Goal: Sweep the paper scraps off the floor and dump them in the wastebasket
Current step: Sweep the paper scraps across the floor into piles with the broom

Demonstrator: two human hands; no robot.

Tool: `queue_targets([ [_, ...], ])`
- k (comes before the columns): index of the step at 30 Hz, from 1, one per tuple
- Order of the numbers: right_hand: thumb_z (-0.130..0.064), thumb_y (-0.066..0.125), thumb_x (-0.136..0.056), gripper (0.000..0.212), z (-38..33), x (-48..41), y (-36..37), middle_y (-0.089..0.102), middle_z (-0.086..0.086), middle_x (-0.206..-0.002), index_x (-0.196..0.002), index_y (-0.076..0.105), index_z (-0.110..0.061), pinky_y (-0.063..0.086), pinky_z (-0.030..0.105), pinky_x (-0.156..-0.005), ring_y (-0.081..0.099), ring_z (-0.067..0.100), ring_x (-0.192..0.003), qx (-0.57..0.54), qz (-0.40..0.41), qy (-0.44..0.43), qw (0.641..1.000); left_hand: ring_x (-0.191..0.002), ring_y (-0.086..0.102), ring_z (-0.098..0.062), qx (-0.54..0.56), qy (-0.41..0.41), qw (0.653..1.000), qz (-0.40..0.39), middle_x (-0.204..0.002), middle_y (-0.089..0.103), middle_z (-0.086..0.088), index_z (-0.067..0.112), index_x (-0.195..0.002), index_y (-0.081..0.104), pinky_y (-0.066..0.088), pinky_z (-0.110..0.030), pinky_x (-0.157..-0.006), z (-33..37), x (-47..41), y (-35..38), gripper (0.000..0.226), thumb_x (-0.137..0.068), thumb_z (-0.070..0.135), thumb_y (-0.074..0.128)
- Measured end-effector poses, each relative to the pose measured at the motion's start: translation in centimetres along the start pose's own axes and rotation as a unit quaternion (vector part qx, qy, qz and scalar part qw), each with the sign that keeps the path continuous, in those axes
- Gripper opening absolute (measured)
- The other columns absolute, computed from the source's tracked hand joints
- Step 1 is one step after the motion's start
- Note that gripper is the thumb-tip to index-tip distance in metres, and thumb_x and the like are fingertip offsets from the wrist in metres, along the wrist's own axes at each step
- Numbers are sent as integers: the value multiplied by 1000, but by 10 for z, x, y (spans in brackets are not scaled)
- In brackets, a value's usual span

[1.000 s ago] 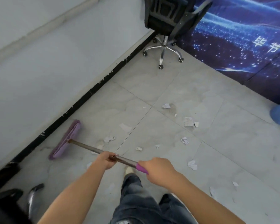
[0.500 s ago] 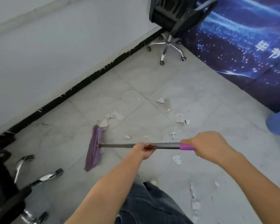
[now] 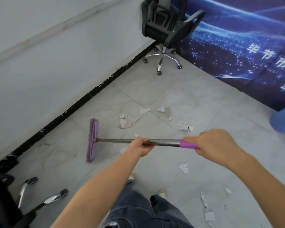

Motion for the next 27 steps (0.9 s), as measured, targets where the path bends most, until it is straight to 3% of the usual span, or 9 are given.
queue_targets([
  [5,-17,61,-80,40,-44,-43,11,57,7,-69,-115,55,-35,7,23,-44,56,25,-64,-56,20,2,998,-73,50,-28,-68,3,997,47,-77,49,-15,-5,-75,45,40,-34,-98,59,-31,-29,26,-98,-5,32],
  [7,-15,44,-91,38,-59,-59,20,63,9,-94,-126,43,-31,16,26,-45,59,29,-82,-83,8,33,996,-66,48,-25,-112,9,992,58,-70,50,-14,-3,-72,44,47,-29,-81,82,-44,-32,28,-98,-4,34],
  [11,-16,40,-95,40,-87,-91,38,60,10,-97,-133,36,-26,22,27,-47,57,30,-86,-146,-38,102,983,-61,45,-18,-198,2,978,70,-66,45,-11,0,-70,42,50,-25,-37,114,-78,-31,29,-99,-1,38],
  [14,-13,40,-94,40,-106,-105,52,62,11,-106,-133,37,-21,18,25,-45,60,29,-96,-193,-93,148,965,-64,49,-21,-268,-3,962,52,-72,49,-13,-2,-74,46,55,-26,-79,124,-96,-23,24,-98,-2,41],
  [17,-13,39,-93,41,-98,-85,66,49,5,-75,-133,36,-22,22,26,-45,51,27,-79,-239,-132,205,940,-67,51,-22,-356,-51,933,25,-55,61,-15,-2,-74,47,41,-37,-102,100,-104,-11,23,-96,-3,45],
  [19,-16,39,-92,44,-78,-54,71,41,4,-77,-134,35,-29,32,27,-55,42,22,-77,-262,-146,244,922,-66,51,-21,-368,-91,925,-1,-48,61,-13,-2,-72,47,47,-34,-93,68,-99,1,23,-96,-4,46],
  [23,-27,39,-93,44,-40,19,51,41,-4,-82,-132,31,-47,30,24,-56,41,16,-77,-231,-164,284,916,-64,51,-21,-386,-183,903,-38,-44,60,-10,-1,-71,47,51,-29,-37,-7,-70,21,24,-95,-3,47],
  [25,-33,42,-92,46,-27,51,36,39,-2,-71,-129,29,-56,25,19,-51,43,14,-74,-192,-159,304,919,-64,51,-22,-373,-215,901,-59,-59,61,-9,-2,-78,53,52,-31,-42,-34,-42,33,19,-96,-4,45],
  [27,-37,71,-70,52,-20,70,29,22,-3,-52,-111,50,-60,17,19,-42,48,15,-53,-205,-143,300,921,-67,51,-23,-361,-225,902,-79,-77,59,-8,-4,-110,57,51,-31,-41,-48,-18,43,20,-96,-6,43],
])
Point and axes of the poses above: each hand's wrist, its own x-axis away from the middle knuckle, its own y-axis out of the palm, z = x × y, the point moved 8 cm from there along -x, towards the middle knuckle
